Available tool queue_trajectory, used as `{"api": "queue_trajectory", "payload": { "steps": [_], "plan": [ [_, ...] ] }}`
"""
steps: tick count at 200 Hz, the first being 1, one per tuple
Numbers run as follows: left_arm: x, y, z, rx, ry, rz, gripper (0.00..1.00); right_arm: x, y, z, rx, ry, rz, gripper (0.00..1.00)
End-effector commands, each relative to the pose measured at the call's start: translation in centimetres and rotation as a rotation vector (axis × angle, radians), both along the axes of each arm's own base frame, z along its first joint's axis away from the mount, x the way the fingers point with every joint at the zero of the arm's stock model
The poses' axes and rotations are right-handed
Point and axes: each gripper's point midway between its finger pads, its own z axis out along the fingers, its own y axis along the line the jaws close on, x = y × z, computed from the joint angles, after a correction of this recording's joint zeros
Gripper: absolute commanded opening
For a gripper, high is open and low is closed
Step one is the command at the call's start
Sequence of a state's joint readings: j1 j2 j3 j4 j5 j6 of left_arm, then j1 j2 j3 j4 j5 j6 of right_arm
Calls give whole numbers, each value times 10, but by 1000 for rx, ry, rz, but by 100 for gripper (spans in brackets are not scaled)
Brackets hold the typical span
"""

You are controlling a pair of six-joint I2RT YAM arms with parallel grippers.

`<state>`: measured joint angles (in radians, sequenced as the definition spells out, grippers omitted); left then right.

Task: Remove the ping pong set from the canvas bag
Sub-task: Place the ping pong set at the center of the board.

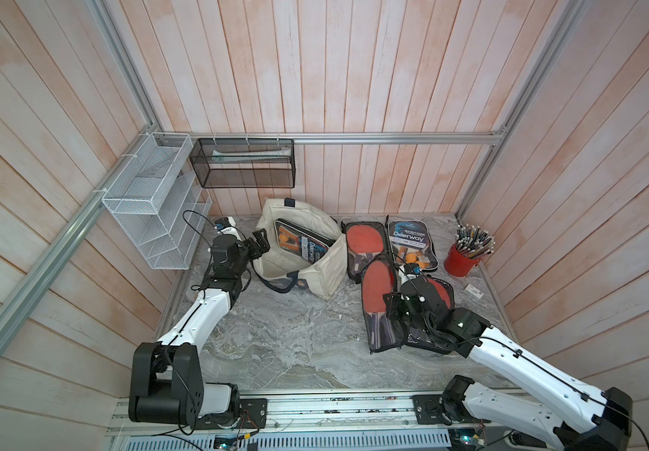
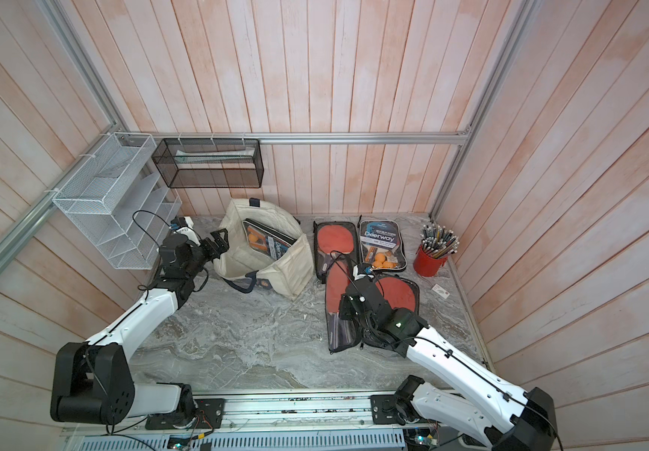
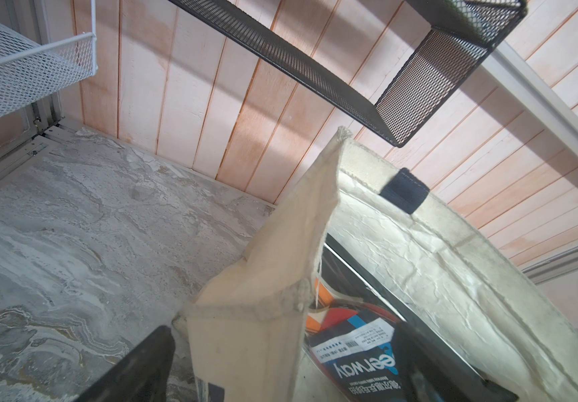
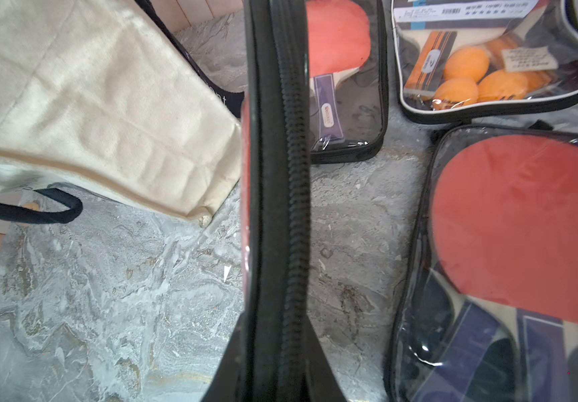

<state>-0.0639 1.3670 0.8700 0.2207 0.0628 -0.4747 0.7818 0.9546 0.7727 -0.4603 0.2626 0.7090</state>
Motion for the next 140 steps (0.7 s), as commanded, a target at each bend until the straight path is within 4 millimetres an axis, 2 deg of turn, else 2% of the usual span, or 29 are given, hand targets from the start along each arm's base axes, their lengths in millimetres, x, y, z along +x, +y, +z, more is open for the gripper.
{"api": "queue_trajectory", "payload": {
  "steps": [1,58,115,123,140],
  "plan": [
    [5,2,9,20,-17,7,100,12,17,14,167,-48,-14,0],
    [5,3,12,24,-21,11,100,13,2,-51,192,84,-65,0],
    [5,2,10,17,-20,8,100,17,-36,-98,110,169,-172,0],
    [5,1,10,17,-19,6,100,17,-39,-105,98,185,-179,5],
    [5,1,10,17,-19,6,100,17,-44,-120,69,224,-191,10]
  ]
}}
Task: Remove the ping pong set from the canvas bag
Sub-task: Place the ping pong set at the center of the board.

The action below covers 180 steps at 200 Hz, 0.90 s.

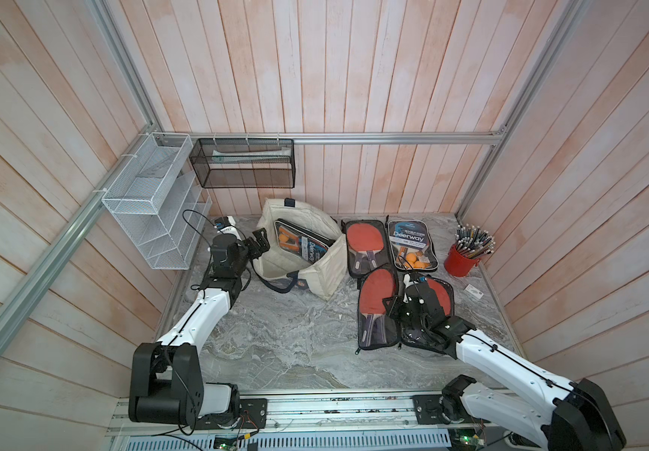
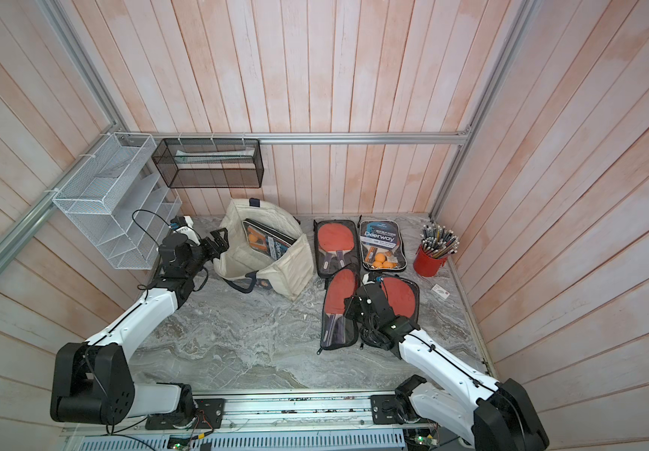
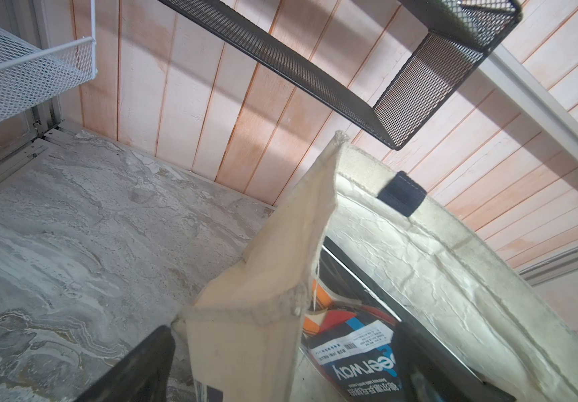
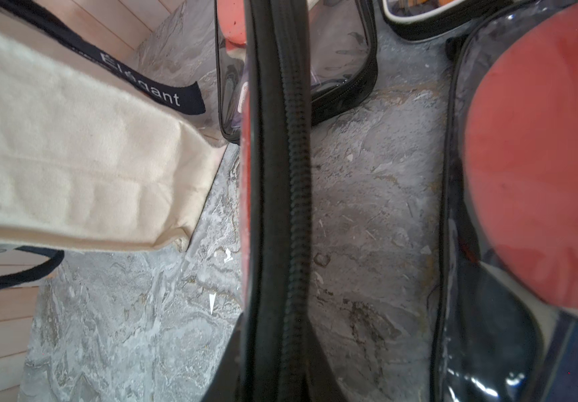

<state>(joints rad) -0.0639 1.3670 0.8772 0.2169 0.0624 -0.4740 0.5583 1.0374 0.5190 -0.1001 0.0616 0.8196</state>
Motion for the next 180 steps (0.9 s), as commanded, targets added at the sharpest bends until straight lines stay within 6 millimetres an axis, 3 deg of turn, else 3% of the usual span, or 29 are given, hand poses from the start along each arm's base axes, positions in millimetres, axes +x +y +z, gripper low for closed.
{"api": "queue_trajectory", "payload": {
  "steps": [1,49,69,95,133,180],
  "plan": [
    [4,1,8,17,-16,6,100,-13,-23,-49,-116,137,-30,10],
    [3,2,6,18,-14,9,100,-20,-18,-88,-148,277,8,15],
    [2,1,7,18,-15,8,100,-24,-22,-95,-149,291,-6,25],
    [2,1,3,16,-12,8,100,-26,-31,-96,-159,290,-37,28],
    [3,0,1,11,-11,6,100,-29,-41,-94,-167,289,-69,55],
    [3,0,1,12,-12,3,100,-23,-39,-77,-154,231,-53,69]
  ]
}}
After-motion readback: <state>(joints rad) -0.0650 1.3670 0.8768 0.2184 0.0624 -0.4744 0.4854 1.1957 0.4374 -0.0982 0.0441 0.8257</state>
